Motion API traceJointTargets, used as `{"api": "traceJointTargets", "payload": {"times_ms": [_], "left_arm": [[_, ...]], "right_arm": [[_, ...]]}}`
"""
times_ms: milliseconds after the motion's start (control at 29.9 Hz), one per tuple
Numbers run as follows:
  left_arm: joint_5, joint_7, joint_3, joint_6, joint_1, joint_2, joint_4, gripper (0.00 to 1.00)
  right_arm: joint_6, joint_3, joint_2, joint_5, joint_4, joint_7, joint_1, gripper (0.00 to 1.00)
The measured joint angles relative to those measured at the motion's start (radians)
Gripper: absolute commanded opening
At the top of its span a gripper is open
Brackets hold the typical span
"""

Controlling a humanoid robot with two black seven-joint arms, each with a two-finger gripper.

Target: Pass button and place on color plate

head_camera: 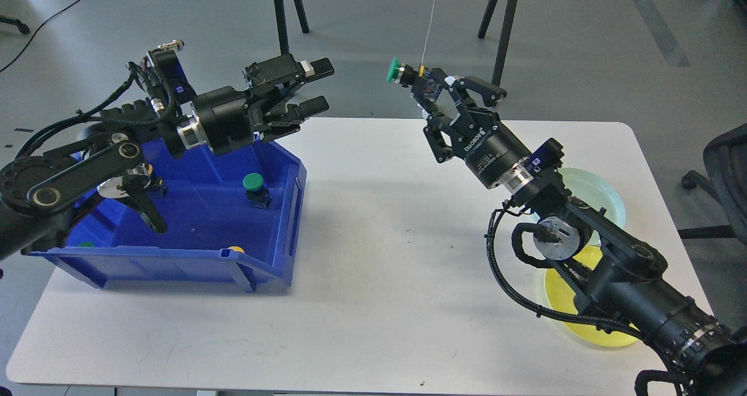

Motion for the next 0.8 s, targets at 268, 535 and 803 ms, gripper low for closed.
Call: {"api": "traceJointTargets", "payload": {"times_ms": [268, 535, 803], "left_arm": [[-0.001, 0.000, 0.000, 0.000, 0.001, 0.000, 0.002, 0.91], [-0.001, 0.000, 0.000, 0.000, 0.001, 0.000, 0.002, 0.91], [-0.002, 0.000, 0.000, 0.000, 0.002, 0.000, 0.001, 0.91]], "right_arm": [[-0.551, 0.109, -0.043, 0.190, 0.057, -0.096, -0.101, 0.01], [-0.739, 0.101, -0.063, 0.198, 0.045, -0.207, -0.102, 0.12], [-0.741, 0.106, -0.055, 0.211, -0.019, -0.241, -0.105, 0.54]]}}
